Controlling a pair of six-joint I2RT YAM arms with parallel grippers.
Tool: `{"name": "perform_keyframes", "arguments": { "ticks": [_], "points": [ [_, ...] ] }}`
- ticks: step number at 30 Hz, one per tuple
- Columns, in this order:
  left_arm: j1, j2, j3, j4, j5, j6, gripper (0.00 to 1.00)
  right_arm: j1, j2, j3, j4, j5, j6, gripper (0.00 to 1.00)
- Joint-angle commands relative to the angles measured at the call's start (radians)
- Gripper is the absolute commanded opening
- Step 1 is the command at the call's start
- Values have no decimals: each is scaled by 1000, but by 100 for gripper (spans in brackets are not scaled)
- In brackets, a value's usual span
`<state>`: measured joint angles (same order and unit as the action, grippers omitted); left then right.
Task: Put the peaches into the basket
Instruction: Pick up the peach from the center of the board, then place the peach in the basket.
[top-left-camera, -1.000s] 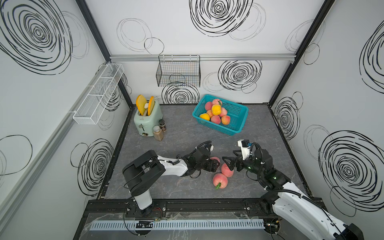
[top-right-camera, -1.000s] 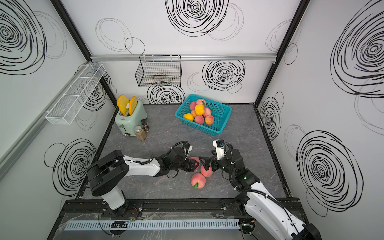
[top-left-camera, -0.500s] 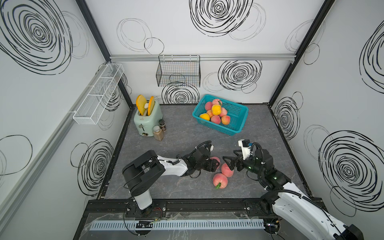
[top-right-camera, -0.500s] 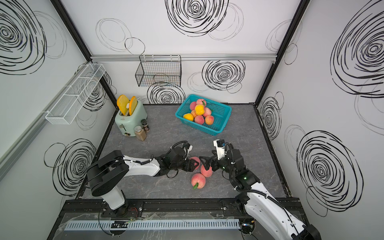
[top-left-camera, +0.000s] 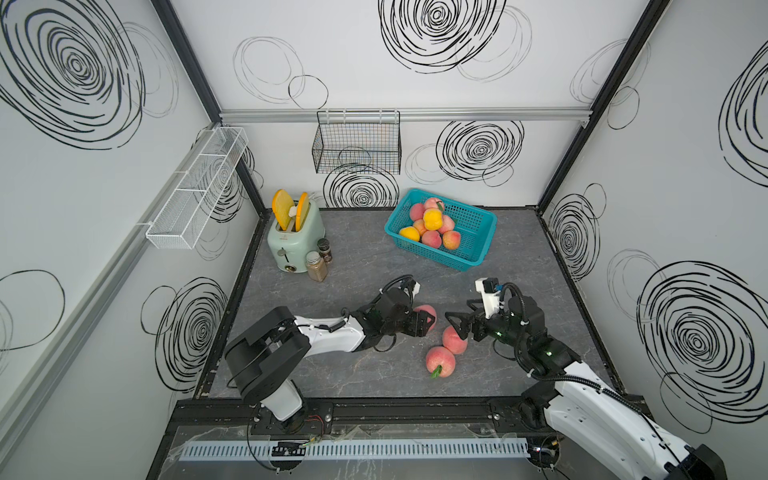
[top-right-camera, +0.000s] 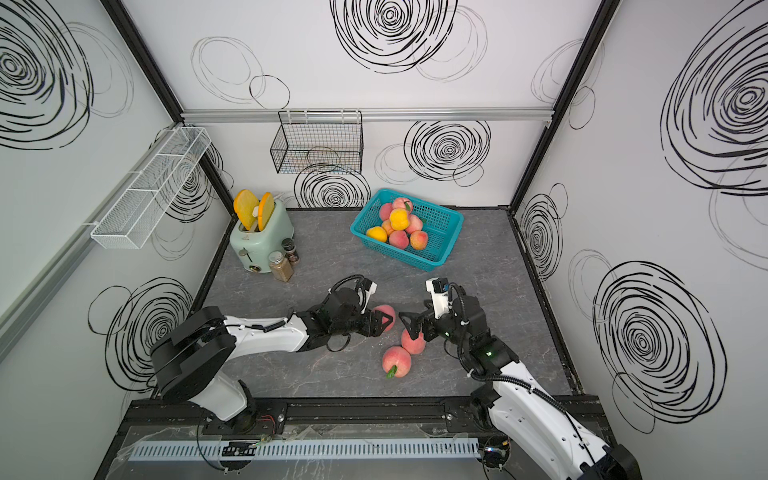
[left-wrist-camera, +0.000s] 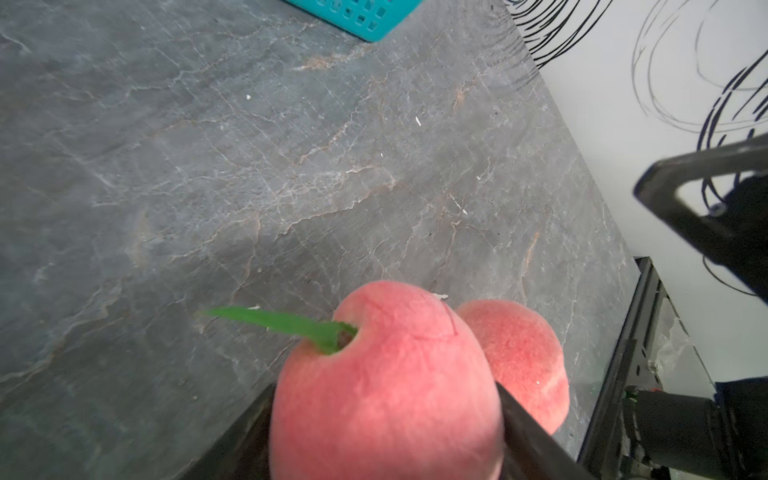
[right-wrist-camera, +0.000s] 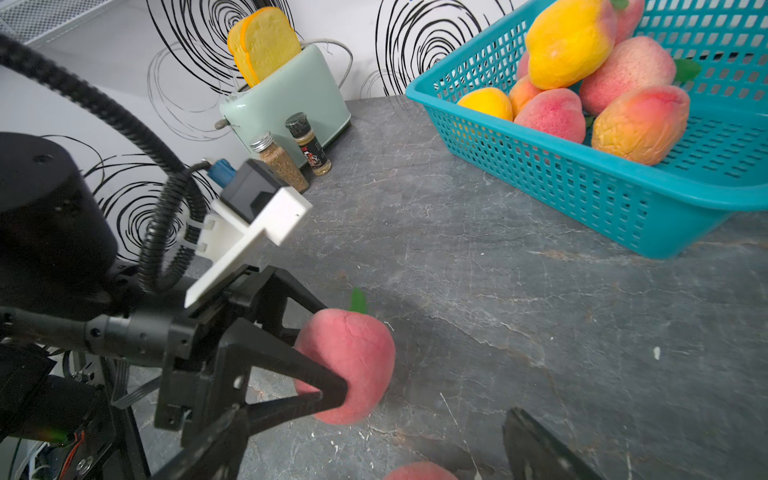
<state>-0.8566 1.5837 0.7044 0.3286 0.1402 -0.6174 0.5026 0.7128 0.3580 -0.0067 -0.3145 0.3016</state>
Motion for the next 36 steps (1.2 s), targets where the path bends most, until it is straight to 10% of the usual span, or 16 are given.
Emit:
{"name": "perform_keyframes", "arguments": {
  "ticks": [1,19,36],
  "points": [
    [19,-66,-15,-14,3,19,60,-6,11,38,-21,-9,-26,99],
    [221,-406,-176,-59,217,-29,60,145,168,106,133,-161,-142,99],
    [225,-490,-197,-76,341,-25,61,350,377,197,227,-63,-191,100]
  ]
}}
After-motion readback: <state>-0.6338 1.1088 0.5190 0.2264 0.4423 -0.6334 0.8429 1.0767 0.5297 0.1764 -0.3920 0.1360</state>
